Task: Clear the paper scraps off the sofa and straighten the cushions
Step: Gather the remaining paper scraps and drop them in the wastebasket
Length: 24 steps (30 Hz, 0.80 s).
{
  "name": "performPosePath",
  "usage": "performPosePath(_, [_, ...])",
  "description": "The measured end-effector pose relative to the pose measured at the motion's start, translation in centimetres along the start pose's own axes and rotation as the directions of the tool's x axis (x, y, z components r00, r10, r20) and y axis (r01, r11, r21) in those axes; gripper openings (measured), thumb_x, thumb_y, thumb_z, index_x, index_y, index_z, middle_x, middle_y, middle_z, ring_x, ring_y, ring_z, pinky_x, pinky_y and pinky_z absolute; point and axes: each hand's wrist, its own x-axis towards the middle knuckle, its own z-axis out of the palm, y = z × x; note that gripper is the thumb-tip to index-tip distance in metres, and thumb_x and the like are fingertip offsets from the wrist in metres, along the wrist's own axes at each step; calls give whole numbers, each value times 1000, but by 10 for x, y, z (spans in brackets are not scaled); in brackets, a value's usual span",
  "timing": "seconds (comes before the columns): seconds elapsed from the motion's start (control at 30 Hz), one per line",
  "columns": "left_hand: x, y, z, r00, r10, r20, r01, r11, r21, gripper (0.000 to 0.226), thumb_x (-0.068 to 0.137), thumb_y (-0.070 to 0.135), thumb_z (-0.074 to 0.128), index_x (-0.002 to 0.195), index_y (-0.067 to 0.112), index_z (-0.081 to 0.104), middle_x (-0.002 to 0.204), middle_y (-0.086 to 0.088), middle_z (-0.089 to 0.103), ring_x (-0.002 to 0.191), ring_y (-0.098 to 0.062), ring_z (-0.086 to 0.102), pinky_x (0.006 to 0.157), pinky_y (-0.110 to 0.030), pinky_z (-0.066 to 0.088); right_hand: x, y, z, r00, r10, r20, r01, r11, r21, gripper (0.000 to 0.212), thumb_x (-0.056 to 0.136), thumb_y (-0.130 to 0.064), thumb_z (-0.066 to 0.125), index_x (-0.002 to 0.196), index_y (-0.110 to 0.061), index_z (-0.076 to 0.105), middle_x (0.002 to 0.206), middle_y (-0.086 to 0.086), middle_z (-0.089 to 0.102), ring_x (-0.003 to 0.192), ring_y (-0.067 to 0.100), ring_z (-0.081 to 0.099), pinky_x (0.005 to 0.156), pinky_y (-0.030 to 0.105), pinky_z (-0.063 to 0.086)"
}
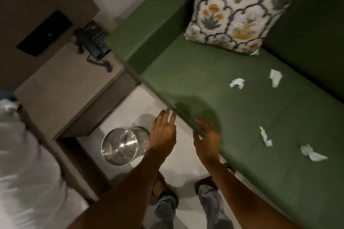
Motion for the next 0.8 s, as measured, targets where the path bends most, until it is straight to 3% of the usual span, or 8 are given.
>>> performPosePath(0.1, [24,63,5,996,81,23,-81,997,-4,56,108,24,46,162,15,32,167,-15,36,155,-34,31,125,-48,30,12,32,-54,992,51,-119,-55,998,-28,38,92,-3,76,129,-10,74,129,13,77,116,35,74,106,47,58])
performPosePath(0.17, [38,99,11,992,123,37,-123,992,3,55,108,25,46,161,14,34,167,-15,36,154,-35,33,125,-48,31,19,54,-83,981,96,-167,-101,995,-17,39,91,-3,77,129,-9,74,130,14,76,115,37,74,103,52,59])
performPosePath(0.27, [64,157,21,977,208,54,-209,978,14,54,107,26,47,158,12,39,166,-15,37,152,-34,35,124,-49,33,28,90,-127,963,164,-212,-167,986,6,42,91,-3,75,132,-13,73,136,12,73,123,36,70,106,52,57])
performPosePath(0.4, [103,210,38,959,269,87,-272,962,19,55,107,29,47,158,13,38,168,-12,33,153,-32,33,124,-46,31,35,127,-162,919,258,-299,-281,959,-36,46,92,-10,76,136,-21,72,145,7,67,126,32,69,105,38,56])
performPosePath(0.53, [140,235,49,943,318,100,-322,946,24,55,105,25,50,157,11,39,167,-15,32,152,-32,33,123,-46,32,44,154,-168,903,336,-267,-349,937,-4,51,92,-9,77,140,-22,68,159,10,49,140,30,56,114,40,51])
performPosePath(0.67, [178,242,62,940,320,118,-329,942,69,55,103,17,50,157,16,38,167,-14,31,153,-35,30,121,-48,33,55,174,-157,898,370,-240,-370,928,45,44,90,-1,78,132,-11,74,141,18,54,126,38,61,114,39,49])
performPosePath(0.8, [211,239,82,963,228,144,-244,964,108,76,93,-2,59,162,14,30,163,-17,31,144,-39,36,119,-45,34,66,192,-156,867,416,-275,-399,909,117,14,96,-3,75,107,-6,83,122,16,63,100,34,72,96,45,61])
